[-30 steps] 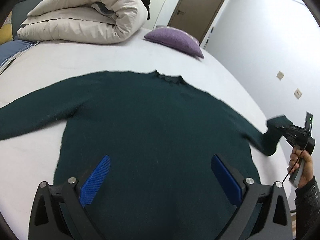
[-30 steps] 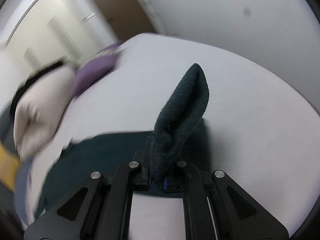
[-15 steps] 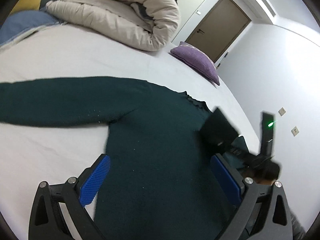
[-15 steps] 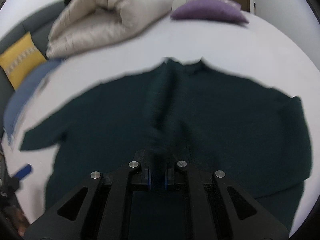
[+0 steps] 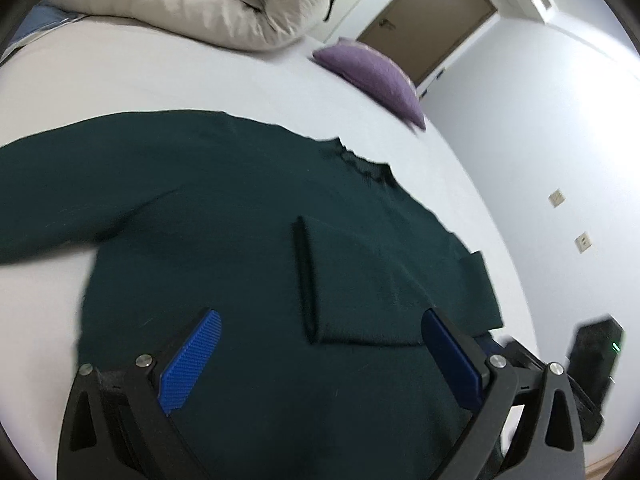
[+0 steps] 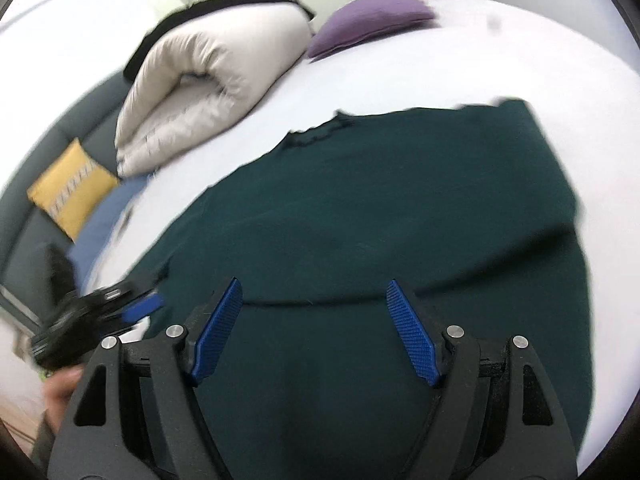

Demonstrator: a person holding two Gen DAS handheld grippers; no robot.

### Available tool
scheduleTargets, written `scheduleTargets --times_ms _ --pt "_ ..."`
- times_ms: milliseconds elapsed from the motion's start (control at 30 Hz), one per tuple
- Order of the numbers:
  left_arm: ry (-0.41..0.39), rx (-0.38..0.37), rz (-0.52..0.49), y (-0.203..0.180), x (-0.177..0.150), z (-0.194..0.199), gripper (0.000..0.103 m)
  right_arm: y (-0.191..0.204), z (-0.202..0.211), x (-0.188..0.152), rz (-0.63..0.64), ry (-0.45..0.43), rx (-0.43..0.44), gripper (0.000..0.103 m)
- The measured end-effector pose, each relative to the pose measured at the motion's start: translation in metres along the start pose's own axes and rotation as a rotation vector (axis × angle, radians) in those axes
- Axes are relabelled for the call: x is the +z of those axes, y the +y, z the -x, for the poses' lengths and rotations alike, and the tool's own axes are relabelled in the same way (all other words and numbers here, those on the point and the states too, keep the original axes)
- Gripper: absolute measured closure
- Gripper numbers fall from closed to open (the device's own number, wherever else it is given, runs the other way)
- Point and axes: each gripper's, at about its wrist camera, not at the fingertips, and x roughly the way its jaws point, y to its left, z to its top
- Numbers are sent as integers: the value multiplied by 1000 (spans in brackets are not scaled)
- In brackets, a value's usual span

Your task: Fold small clothes

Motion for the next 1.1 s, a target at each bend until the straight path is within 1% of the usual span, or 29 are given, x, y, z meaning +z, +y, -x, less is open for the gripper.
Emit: scheduleTargets --times_ms 67,100,133,200,233,267,300,333,367,400,433,467,500,567,633,667,700,767,833,900,933,967,1000,1033,1067,1100 --pt "30 18 -7 -6 5 -18 6 -21 17 -2 -37 -15 4 33" --pt "51 23 -7 -10 10 -29 15 -29 25 -2 -53 -20 8 36" --pt "70 28 -13 -12 11 -37 25 -40 30 1 -68 -23 11 42" --pt "109 41 -41 -21 16 -54 38 -54 38 8 -81 -40 -3 46" --pt "122 58 -65 -26 18 -60 40 -63 44 14 -84 -52 -25 48" --pt "127 76 -84 -29 19 -64 40 -71 44 18 -92 -57 -39 48" --pt "127 95 -103 -31 21 -67 45 -80 46 24 -104 -61 -47 48" --pt "127 109 -112 -32 21 -70 56 -88 46 29 -117 -68 -50 48" --pt "131 124 -113 -31 24 -71 62 -94 47 33 -122 -74 -55 48" --pt "133 130 -113 -30 25 -73 75 -102 46 39 -125 -76 -70 48" --pt "139 131 -117 -28 27 -74 82 -108 41 45 -130 -78 -85 48" --pt "143 129 -120 -28 29 -75 84 -114 38 50 -138 -76 -94 48" --pt "143 127 -129 -28 30 -74 88 -119 32 56 -148 -70 -96 48" --pt "126 134 -160 -33 34 -72 91 -134 18 70 -179 -50 -102 49" --pt "87 145 -192 -39 41 -68 93 -149 4 84 -209 -35 -109 49" --pt "59 166 -186 -41 45 -67 93 -155 -2 90 -222 -31 -109 49" --pt "35 166 -197 -44 50 -66 93 -160 -8 95 -237 -30 -112 49" --pt "-14 157 -226 -49 58 -63 93 -169 -18 108 -249 -28 -115 49" --pt "-61 121 -253 -52 61 -61 93 -176 -28 118 -250 -26 -127 51" --pt "-120 105 -287 -55 62 -58 93 -181 -43 131 -244 -8 -140 57" --pt "-135 97 -299 -56 62 -58 93 -183 -49 136 -238 -2 -142 60" --pt "-143 106 -306 -57 62 -60 93 -184 -55 142 -231 4 -140 62" --pt "-134 112 -304 -56 61 -63 93 -185 -60 147 -223 7 -142 65" --pt "-122 109 -296 -53 59 -69 93 -185 -66 153 -212 13 -151 73" --pt "-137 98 -289 -52 57 -74 93 -185 -73 159 -194 23 -174 88" --pt "-135 113 -282 -47 54 -78 94 -185 -76 162 -181 28 -199 96"
